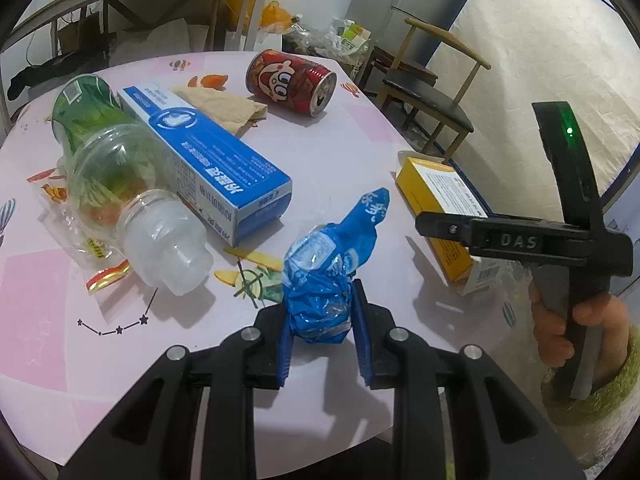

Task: Collect trash
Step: 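Grasp the white capsule box with the right tool while the left tool holds the wrapper, then carry the wrapper and capsule box over the blue wastebasket with both tools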

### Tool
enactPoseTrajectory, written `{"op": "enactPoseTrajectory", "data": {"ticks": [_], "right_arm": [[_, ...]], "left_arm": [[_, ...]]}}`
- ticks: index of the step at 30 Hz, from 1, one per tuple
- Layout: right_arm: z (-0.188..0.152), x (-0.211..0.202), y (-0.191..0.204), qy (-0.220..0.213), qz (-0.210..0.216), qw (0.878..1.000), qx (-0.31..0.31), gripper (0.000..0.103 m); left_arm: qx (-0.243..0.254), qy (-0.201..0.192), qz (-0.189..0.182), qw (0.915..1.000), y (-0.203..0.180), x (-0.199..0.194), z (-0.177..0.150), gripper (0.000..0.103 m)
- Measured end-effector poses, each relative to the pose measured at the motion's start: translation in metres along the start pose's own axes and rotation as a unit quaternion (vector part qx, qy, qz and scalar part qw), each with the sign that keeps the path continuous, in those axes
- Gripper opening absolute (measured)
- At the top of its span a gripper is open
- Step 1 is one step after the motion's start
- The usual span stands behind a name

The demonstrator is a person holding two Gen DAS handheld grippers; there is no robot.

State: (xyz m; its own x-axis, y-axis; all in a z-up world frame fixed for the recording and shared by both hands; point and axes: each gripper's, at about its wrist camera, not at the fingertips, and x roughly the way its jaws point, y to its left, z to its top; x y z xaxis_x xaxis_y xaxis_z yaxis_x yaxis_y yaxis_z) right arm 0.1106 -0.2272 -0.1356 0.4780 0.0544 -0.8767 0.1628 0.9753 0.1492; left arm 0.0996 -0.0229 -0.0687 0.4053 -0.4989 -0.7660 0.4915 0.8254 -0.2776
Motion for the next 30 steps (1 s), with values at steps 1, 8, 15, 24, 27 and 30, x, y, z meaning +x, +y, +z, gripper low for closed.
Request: {"op": "enactPoseTrajectory", "data": {"ticks": [1, 8, 15, 24, 27, 30], "right_arm": [[0.0, 0.0, 0.002, -0.003, -0.006, 1.0, -0.004, 0.083], [-0.002, -0.003, -0.003, -0.009, -0.015, 1.0, -0.004, 0.073], [-0.003, -0.008, -0.009, -0.014, -0.006, 1.0, 0.012, 0.069], [-0.003, -0.016, -0.012, -0.023, -0.003, 1.0, 0.018, 0.069], [-0.002, -0.02, -0.012, -0.029, -0.002, 0.999, 0.019, 0.069], [-0.002, -0.024, -0.013, -0.032, 0.0, 0.999, 0.02, 0.069]], "left_arm": [[0.0, 0.0, 0.001, 1.0, 0.0, 0.0, 0.0, 0.025], [0.002, 0.0, -0.001, 1.0, -0.001, 0.0, 0.0, 0.025], [0.002, -0.002, 0.001, 1.0, -0.001, 0.0, 0.002, 0.025], [0.001, -0.002, 0.001, 1.0, 0.0, -0.001, 0.002, 0.025], [0.001, -0.003, 0.001, 1.0, 0.0, -0.001, 0.002, 0.025], [0.002, -0.004, 0.002, 1.0, -0.001, -0.002, 0.002, 0.025]]}}
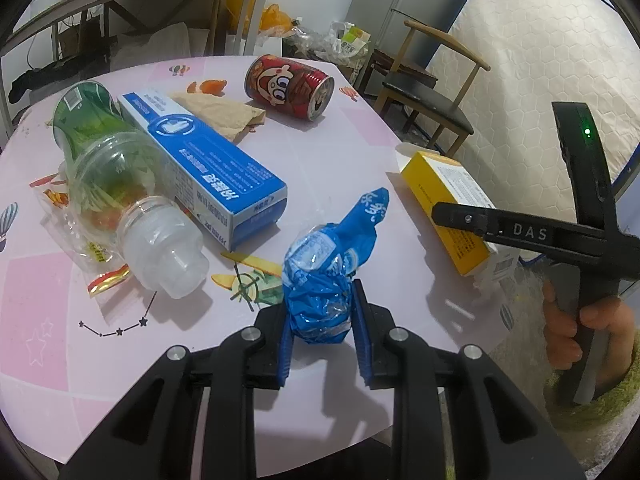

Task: Collect trash
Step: 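Carry the wrapper and capsule box over the blue wastebasket with both tools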

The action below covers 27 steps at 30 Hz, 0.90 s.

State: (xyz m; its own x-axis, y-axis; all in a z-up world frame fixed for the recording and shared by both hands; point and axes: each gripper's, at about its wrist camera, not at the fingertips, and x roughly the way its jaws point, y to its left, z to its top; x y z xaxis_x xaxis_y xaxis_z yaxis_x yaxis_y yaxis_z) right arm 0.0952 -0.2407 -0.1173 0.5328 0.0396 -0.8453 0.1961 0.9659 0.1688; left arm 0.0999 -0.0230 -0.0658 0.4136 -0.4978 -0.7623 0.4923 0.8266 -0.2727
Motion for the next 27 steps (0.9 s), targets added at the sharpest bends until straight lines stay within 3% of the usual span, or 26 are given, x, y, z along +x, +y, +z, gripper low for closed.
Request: {"op": "enactPoseTrajectory", "data": {"ticks": [27], "right_arm": [[-0.001, -0.032, 0.002, -0.036, 0.019, 0.999, 0.002, 0.069]], "left_arm": [[0.002, -0.03, 0.003, 0.9995, -0.01, -0.024, -0.001, 0.025]]}}
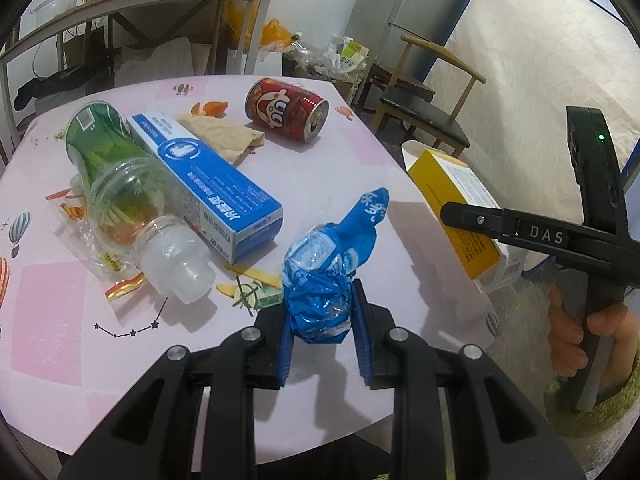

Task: Collect trash
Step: 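Carry the wrapper and capsule box over the blue wastebasket with both tools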

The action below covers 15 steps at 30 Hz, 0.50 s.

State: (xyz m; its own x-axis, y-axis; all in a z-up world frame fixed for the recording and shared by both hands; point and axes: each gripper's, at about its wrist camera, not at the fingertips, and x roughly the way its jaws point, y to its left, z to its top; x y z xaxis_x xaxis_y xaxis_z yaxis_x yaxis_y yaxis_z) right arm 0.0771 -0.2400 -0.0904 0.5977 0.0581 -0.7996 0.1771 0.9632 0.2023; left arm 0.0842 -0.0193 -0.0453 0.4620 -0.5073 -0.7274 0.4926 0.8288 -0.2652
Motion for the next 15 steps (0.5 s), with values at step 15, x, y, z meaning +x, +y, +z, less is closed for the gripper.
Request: {"op": "enactPoseTrajectory", "data": {"ticks": [15], "right_arm": [[-0.001, -0.033, -0.029, -0.033, 0.016, 0.999, 0.034, 0.069]], "left_arm": [[0.021, -0.038, -0.008, 0.999, -0.031, -0.019, 0.019, 0.025]]}}
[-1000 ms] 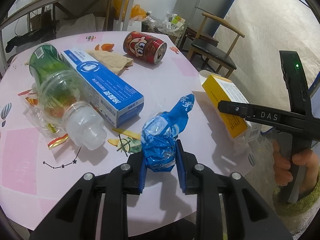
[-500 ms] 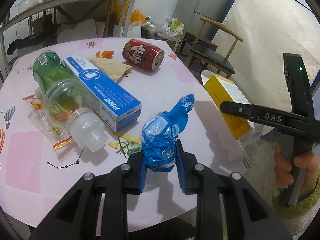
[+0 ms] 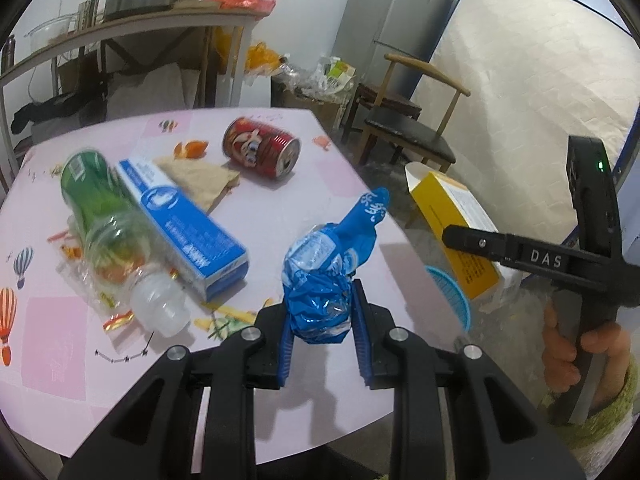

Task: Collect trash
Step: 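Carry the wrapper and capsule box over the blue wastebasket with both tools, then open both tools to drop the items into the wastebasket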

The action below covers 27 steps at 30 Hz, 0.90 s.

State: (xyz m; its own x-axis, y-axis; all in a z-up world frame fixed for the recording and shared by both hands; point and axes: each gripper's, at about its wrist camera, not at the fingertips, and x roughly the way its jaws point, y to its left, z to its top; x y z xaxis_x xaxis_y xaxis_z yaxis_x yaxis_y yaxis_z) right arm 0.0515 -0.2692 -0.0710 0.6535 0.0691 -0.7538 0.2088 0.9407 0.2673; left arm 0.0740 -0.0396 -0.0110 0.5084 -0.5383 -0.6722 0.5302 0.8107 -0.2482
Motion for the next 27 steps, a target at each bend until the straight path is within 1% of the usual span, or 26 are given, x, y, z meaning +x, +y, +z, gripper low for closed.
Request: {"op": "enactPoseTrajectory", "data": {"ticks": [3, 5, 7, 8, 9, 12, 13, 15, 16, 17, 18, 19, 20, 22, 24, 25, 27], "right_arm": [[0.001, -0.014, -0.016, -0.018, -0.01, 1.0, 0.021, 0.069], [0.0, -0.027, -0.031, -0.034, -0.022, 0.998, 0.041, 0.069], [-0.002, -0.044, -0.055, -0.055, -0.039, 0.995, 0.073, 0.069], [-0.004, -0.053, -0.069, -0.063, -0.049, 0.993, 0.089, 0.069], [-0.009, -0.061, -0.088, -0.071, -0.062, 0.989, 0.112, 0.069], [-0.024, -0.072, -0.129, -0.074, -0.082, 0.98, 0.165, 0.069], [-0.033, -0.072, -0.147, -0.07, -0.086, 0.976, 0.189, 0.069], [-0.051, -0.064, -0.177, -0.055, -0.086, 0.968, 0.23, 0.069], [-0.057, -0.059, -0.186, -0.047, -0.085, 0.965, 0.245, 0.069], [-0.065, -0.051, -0.197, -0.037, -0.081, 0.961, 0.263, 0.069], [-0.074, -0.04, -0.211, -0.025, -0.074, 0.955, 0.285, 0.069], [-0.078, -0.034, -0.22, -0.018, -0.069, 0.952, 0.298, 0.069], [-0.083, -0.025, -0.23, -0.01, -0.064, 0.948, 0.312, 0.069], [-0.086, -0.007, -0.248, 0.002, -0.055, 0.941, 0.334, 0.069], [-0.083, 0.013, -0.27, 0.01, -0.044, 0.934, 0.354, 0.07], [-0.08, 0.02, -0.277, 0.009, -0.041, 0.932, 0.36, 0.071], [-0.077, 0.037, -0.297, 0.006, -0.051, 0.929, 0.367, 0.076]], "left_arm": [[0.007, -0.003, -0.016, 0.9998, -0.011, -0.001, 0.009, 0.025], [0.015, -0.005, -0.034, 0.9993, -0.02, 0.0, 0.018, 0.025], [0.029, 0.002, -0.056, 0.998, -0.032, 0.007, 0.031, 0.025], [0.031, 0.008, -0.067, 0.9972, -0.039, 0.011, 0.035, 0.025], [0.036, 0.022, -0.087, 0.9953, -0.048, 0.02, 0.043, 0.025], [0.055, 0.053, -0.121, 0.9897, -0.076, 0.044, 0.059, 0.025], [0.058, 0.077, -0.143, 0.985, -0.09, 0.061, 0.066, 0.025], [0.058, 0.114, -0.165, 0.978, -0.108, 0.087, 0.072, 0.025], [0.059, 0.138, -0.173, 0.9734, -0.121, 0.107, 0.075, 0.025], [0.062, 0.155, -0.177, 0.97, -0.13, 0.121, 0.075, 0.025], [0.063, 0.174, -0.183, 0.9656, -0.142, 0.137, 0.075, 0.025], [0.063, 0.203, -0.188, 0.9588, -0.156, 0.16, 0.074, 0.025], [0.063, 0.221, -0.19, 0.9545, -0.165, 0.175, 0.073, 0.025], [0.062, 0.245, -0.195, 0.9478, -0.185, 0.204, 0.072, 0.025], [0.071, 0.25, -0.192, 0.9464, -0.203, 0.224, 0.073, 0.025], [0.076, 0.249, -0.197, 0.9451, -0.214, 0.236, 0.075, 0.025], [0.082, 0.256, -0.207, 0.9406, -0.233, 0.261, 0.075, 0.03]]}}
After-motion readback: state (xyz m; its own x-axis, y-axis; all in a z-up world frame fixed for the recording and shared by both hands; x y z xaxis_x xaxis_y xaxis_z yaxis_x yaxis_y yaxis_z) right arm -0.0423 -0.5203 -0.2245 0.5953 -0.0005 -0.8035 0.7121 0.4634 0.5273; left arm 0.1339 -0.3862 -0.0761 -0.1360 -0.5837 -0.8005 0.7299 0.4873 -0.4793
